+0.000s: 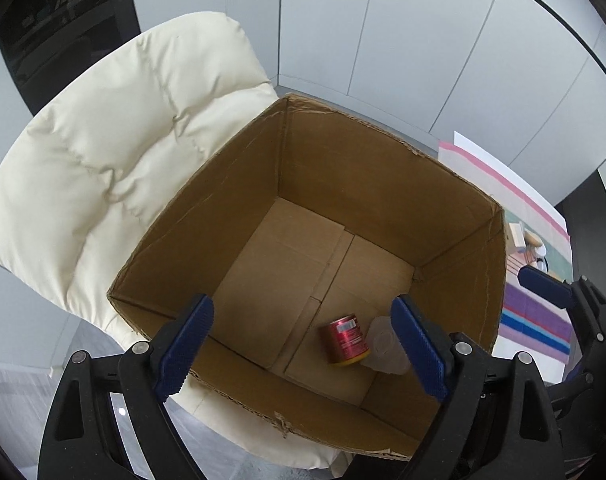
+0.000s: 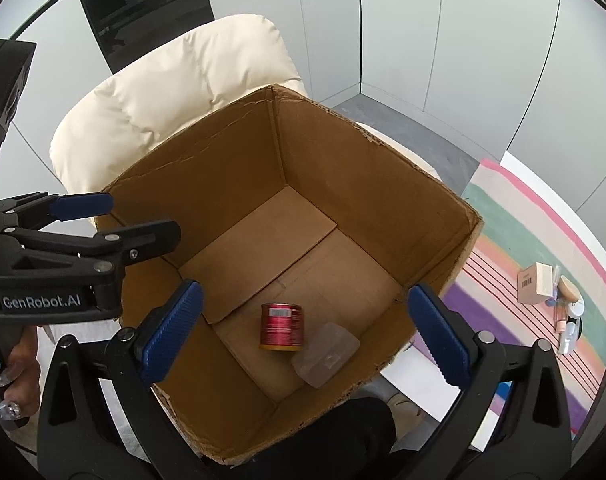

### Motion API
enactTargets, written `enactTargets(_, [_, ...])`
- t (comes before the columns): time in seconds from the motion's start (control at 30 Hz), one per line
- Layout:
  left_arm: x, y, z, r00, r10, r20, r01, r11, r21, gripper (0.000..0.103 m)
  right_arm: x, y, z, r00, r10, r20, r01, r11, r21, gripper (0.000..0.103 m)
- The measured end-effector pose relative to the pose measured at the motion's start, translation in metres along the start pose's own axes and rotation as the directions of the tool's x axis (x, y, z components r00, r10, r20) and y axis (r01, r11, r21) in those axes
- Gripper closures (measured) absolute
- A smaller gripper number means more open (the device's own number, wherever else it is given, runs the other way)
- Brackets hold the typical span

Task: Organize objects
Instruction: 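Open both tools to drop the jar and clear box into the cardboard box, then move both tools back toward the remaining cosmetics on the cloth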

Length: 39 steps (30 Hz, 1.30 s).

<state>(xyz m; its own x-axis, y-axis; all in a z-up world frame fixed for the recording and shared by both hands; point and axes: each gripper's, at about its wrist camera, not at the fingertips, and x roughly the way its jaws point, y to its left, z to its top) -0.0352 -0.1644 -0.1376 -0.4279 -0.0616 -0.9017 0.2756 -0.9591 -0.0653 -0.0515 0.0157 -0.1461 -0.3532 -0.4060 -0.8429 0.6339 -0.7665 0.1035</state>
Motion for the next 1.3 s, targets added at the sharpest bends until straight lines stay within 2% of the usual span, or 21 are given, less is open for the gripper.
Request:
enactTargets(0.13, [-0.004,-0.004,-0.002,1.000,0.010,0.010,-0.010,1.000,0.019,0.012,-0.008,-0.001,-0.002,1.000,-0.008,0.010,0.008,1.000,0.006,0.000])
enactTargets(0.3, [-0.006,-0.005,-0.007,1.000,-0.015,0.001,0.015,1.000,0.020,0.012,-0.013,-0.006,-0.003,1.000,-0.003,0.023,0.002,1.000,0.028,0.000])
enactTargets(0.43, [-0.010,-0.005,-0.014,0.999,-0.045,-0.010,0.045,0.999,0.004,0.012,-0.016,-0.007,-0.009,1.000,-0.003,0.022,0.002,0.999,0.046,0.000])
enactTargets(0.67, [-0.028,-0.004,-0.030,0.999,-0.042,0.006,0.043,0.999,-0.015,0.012,-0.037,-0.009,-0.025,1.000,-0.009,0.026,0.008,0.999,0.048,0.000])
enactTargets(0.83, [-0.037,-0.005,-0.050,1.000,-0.024,0.001,0.024,1.000,-0.011,0.012,-0.052,-0.013,-0.041,1.000,-0.010,0.019,0.009,0.999,0.052,0.000])
enactTargets(1.1, [-0.042,-0.004,-0.085,0.997,-0.047,-0.053,0.045,0.998,-0.047,0.012,-0.074,-0.021,-0.071,1.000,-0.002,0.017,0.001,0.997,0.079,0.000])
enactTargets(1.3, [-0.053,-0.015,-0.104,0.999,-0.032,-0.043,0.032,0.999,-0.017,0.012,-0.093,-0.021,-0.090,1.000,-0.001,0.024,-0.001,0.996,0.087,0.000])
